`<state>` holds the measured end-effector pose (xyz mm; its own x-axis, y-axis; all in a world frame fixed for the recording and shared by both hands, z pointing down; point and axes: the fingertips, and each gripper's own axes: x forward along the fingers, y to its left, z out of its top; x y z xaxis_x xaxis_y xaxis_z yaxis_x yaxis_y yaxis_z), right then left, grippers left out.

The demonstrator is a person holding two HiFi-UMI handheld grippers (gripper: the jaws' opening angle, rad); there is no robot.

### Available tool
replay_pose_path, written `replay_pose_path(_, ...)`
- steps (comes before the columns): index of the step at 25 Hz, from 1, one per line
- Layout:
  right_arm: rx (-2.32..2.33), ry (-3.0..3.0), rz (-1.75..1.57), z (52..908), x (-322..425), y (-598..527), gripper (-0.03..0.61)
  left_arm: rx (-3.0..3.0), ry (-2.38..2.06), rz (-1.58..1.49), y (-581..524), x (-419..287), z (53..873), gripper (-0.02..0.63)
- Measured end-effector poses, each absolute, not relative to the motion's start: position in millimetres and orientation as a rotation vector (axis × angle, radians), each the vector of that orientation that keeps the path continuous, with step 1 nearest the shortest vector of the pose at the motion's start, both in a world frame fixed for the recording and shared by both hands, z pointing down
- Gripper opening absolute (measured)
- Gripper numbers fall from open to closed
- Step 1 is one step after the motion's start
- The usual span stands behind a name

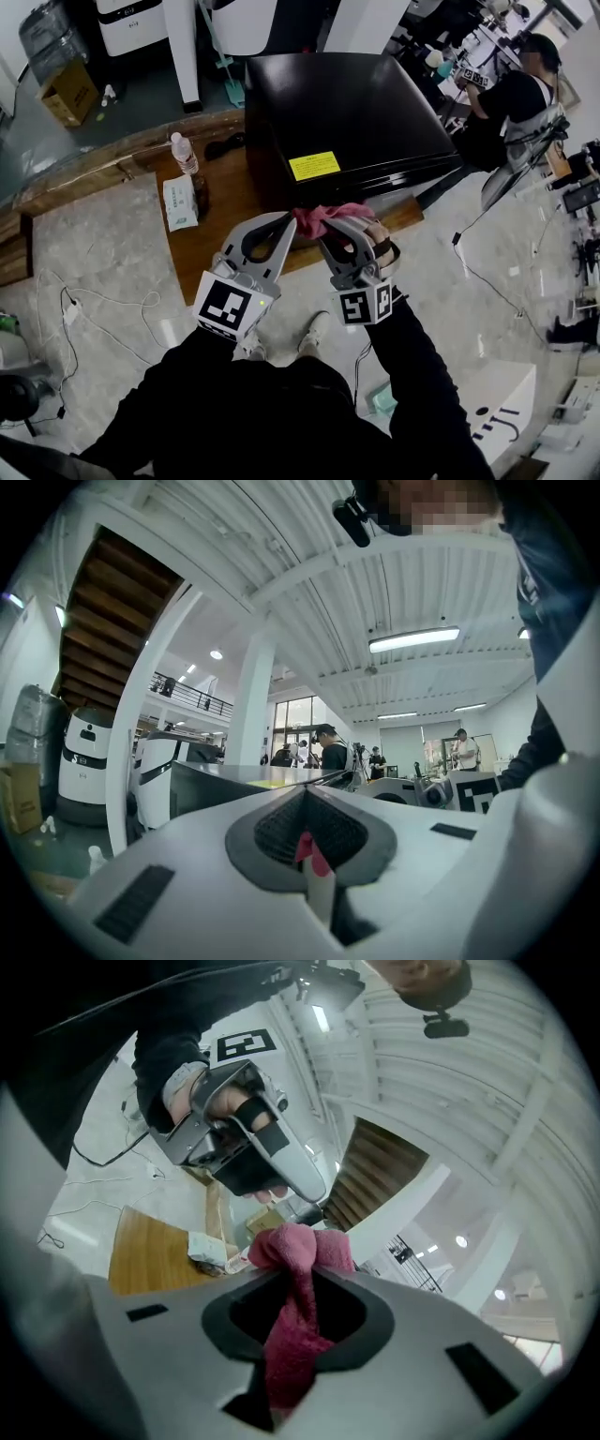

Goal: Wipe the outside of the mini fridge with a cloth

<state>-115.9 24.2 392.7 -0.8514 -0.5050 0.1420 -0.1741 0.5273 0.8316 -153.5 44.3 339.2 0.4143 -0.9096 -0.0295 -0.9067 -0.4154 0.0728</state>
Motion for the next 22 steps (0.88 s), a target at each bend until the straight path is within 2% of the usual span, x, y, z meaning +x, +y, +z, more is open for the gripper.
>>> replay_pose_path(16, 0.194, -2.489, -1.304, 479, -89, -2, 0.075, 2.486, -1.672, 0.004, 15, -105, 444, 0.006)
replay_pose_path(22, 0.091, -2.426, -1.245, 546, -87, -4, 0.074, 2.422, -1.675, 0.085, 17, -100, 503, 0.006)
